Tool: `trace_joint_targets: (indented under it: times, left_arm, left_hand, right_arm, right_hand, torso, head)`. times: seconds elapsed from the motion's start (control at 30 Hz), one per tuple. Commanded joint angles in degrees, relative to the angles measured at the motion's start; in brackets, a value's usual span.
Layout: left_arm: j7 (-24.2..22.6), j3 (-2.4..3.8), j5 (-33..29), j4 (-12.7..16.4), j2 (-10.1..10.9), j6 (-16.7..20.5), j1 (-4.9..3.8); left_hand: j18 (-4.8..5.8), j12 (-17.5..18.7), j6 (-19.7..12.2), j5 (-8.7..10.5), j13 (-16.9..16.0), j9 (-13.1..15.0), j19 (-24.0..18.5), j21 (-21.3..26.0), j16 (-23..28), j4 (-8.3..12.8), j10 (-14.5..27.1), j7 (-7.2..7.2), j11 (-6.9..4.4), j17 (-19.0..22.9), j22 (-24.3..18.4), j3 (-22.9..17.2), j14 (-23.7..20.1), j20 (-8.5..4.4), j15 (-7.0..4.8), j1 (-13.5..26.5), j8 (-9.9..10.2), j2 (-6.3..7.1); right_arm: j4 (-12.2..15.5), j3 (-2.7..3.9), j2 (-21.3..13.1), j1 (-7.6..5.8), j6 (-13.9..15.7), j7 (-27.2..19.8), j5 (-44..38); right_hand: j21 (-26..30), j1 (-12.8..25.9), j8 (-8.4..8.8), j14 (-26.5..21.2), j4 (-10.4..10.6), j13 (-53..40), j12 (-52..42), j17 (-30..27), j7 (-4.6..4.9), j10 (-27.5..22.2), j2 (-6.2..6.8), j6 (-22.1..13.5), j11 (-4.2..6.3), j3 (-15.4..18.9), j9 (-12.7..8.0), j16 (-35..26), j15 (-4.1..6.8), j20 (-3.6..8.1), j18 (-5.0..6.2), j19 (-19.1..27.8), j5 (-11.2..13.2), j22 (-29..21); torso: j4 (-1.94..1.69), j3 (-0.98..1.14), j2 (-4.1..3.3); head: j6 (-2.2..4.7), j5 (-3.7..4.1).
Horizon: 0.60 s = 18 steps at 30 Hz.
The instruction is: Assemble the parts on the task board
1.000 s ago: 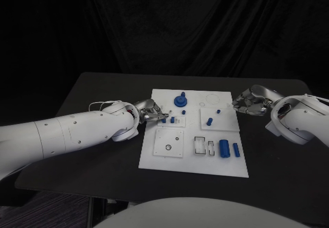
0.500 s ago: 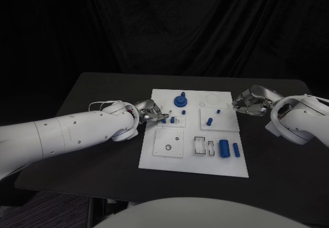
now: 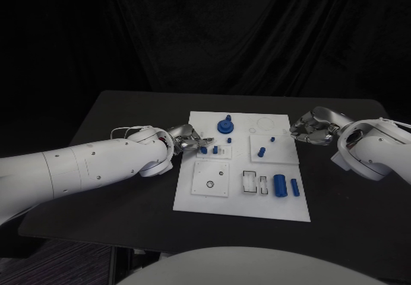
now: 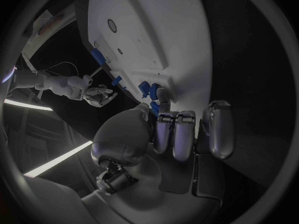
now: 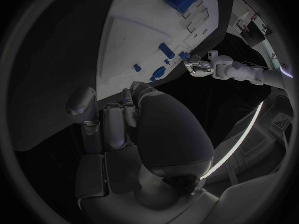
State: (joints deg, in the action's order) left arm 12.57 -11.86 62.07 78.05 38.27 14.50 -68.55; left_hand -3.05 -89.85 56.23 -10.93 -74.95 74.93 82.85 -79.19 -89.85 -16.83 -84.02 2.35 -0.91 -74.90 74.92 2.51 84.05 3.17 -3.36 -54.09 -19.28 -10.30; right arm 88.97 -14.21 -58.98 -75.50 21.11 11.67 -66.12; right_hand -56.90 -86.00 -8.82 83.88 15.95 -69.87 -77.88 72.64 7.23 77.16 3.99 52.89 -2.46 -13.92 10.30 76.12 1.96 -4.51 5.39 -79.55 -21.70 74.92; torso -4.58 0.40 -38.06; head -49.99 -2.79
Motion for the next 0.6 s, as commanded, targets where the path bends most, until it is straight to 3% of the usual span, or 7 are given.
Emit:
trace_joint_targets:
  times: [0.03,0.3,0.47,0.5,0.6]
  left_arm:
    - [1.0,-0.22,-0.2,0.1,0.0,-0.6,0.27]
    - [1.5,-0.22,-0.2,0.1,0.0,-1.3,0.27]
    - [1.5,-0.22,-0.2,0.3,0.1,-1.9,0.27]
    - [1.5,-0.22,-0.2,0.4,0.1,-2.0,0.27]
    - [1.5,-0.22,-0.2,0.6,0.1,-2.3,0.27]
  left_hand:
    - [0.41,-0.1,1.1,-0.39,-15.1,0.0,0.4,-0.6,-0.2,0.0,-6.0,-0.23,-0.41,-15.1,11.6,0.8,6.0,-0.38,-0.41,0.9,-0.4,-0.09]
    - [0.45,-0.1,3.2,-0.99,-15.1,0.1,0.7,-0.8,-0.2,0.1,-6.0,-0.78,-0.88,-15.1,11.7,2.5,6.0,-0.70,-0.80,1.2,-0.6,-0.38]
    - [0.44,-0.1,3.6,-3.70,-15.1,0.2,0.7,-0.7,-0.2,0.4,-6.0,-1.20,-1.29,-15.1,11.6,2.7,6.0,-1.14,-1.18,-3.9,0.1,0.99]
    - [0.45,-0.1,3.5,-5.06,-15.1,0.2,0.7,-0.7,-0.2,0.9,-6.0,-1.33,-1.38,-15.1,11.6,2.3,6.0,-1.21,-1.32,-6.2,0.4,1.54]
    - [0.41,-0.1,3.5,-5.14,-15.1,0.2,0.6,-0.5,-0.2,0.7,-6.0,-1.37,-1.45,-15.1,11.6,2.0,6.0,-1.30,-1.35,-8.5,0.8,2.26]
  right_arm:
    - [0.0,0.03,0.0,0.19,-0.5,0.8,-0.1]
    - [0.0,0.03,0.0,0.25,-0.5,0.8,-0.1]
    - [-0.1,0.03,0.0,0.27,-0.5,0.7,-0.1]
    - [-0.1,0.03,0.0,0.28,-0.5,0.7,-0.1]
    - [-0.1,0.03,0.0,0.30,-0.5,0.7,-0.1]
  right_hand:
    - [0.5,0.4,0.24,0.4,0.0,0.2,0.4,-0.1,0.30,-0.4,-0.02,-0.1,-0.12,-0.5,0.0,-0.3,-0.43,-0.01,1.05,0.6,-0.3,6.1]
    - [0.5,0.4,0.24,0.4,0.0,0.2,0.4,-0.1,0.30,-0.4,-0.02,-0.1,-0.12,-0.5,0.0,-0.3,-0.43,-0.01,1.05,0.6,-0.3,6.1]
    - [0.5,0.4,0.24,0.4,0.0,0.2,0.4,-0.1,0.30,-0.4,-0.02,-0.1,-0.12,-0.5,0.0,-0.3,-0.43,-0.01,1.05,0.6,-0.3,6.1]
    - [0.5,0.4,0.24,0.4,0.0,0.2,0.4,-0.1,0.30,-0.4,-0.02,-0.1,-0.12,-0.5,0.0,-0.3,-0.43,-0.01,1.05,0.6,-0.3,6.1]
    - [0.5,0.4,0.24,0.4,0.0,0.2,0.4,-0.1,0.30,-0.4,-0.02,-0.1,-0.12,-0.5,0.0,-0.3,-0.43,-0.01,1.05,0.6,-0.3,6.1]
  torso:
    - [0.05,0.02,0.01]
    - [-0.03,0.00,-0.07]
    - [-0.07,0.00,-0.09]
    - [-0.07,0.01,-0.09]
    - [-0.06,0.00,-0.09]
  head:
    - [-0.01,-0.11]
    - [-0.01,0.04]
    - [-0.01,0.09]
    - [-0.01,0.09]
    - [-0.01,0.04]
